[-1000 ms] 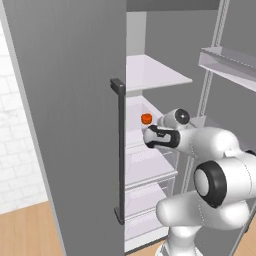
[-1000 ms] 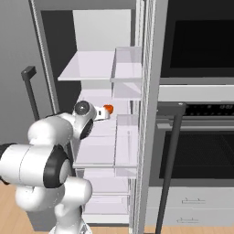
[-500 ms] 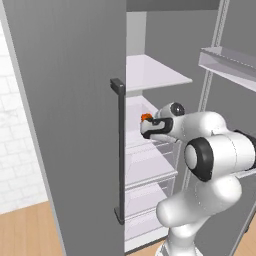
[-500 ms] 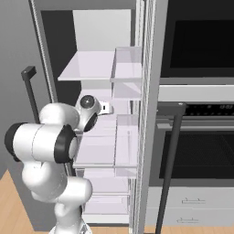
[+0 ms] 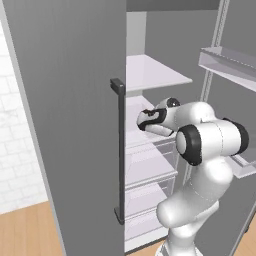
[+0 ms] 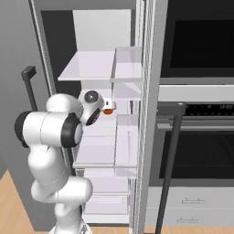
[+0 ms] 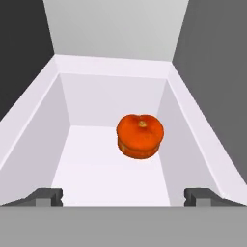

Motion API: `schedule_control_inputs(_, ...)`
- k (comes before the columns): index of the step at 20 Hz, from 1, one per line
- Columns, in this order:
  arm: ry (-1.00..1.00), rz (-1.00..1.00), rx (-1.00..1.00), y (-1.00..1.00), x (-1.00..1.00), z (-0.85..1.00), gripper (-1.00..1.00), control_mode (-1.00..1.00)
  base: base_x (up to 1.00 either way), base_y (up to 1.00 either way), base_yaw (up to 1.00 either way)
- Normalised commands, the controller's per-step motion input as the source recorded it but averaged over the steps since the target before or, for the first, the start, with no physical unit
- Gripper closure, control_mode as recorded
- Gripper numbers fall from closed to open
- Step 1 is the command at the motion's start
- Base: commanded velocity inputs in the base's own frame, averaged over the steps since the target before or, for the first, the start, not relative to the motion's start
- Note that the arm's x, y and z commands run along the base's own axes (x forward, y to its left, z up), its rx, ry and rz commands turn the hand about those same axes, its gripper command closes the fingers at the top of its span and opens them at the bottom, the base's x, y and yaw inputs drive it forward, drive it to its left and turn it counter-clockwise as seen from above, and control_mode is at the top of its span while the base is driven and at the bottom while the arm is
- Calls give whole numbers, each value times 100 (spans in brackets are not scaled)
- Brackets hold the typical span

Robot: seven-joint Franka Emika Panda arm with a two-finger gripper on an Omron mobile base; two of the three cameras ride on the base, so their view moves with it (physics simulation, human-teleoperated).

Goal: Place one squash and one chicken drumstick in each tupperware on the nearby counter, to pack two identical lunches.

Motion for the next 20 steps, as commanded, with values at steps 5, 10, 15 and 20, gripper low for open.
schedule_control_inputs(5, 1, 0, 0, 0, 30, -24, -100, -100, 0, 0, 0)
schedule_control_inputs(10, 0, 0, 0, 0, 31, -32, -100, -100, 0, 0, 0)
schedule_control_inputs(15, 2, 0, 0, -6, 30, -20, -100, -100, 0, 0, 0)
schedule_control_inputs(20, 4, 0, 0, -6, 25, -23, -100, -100, 0, 0, 0)
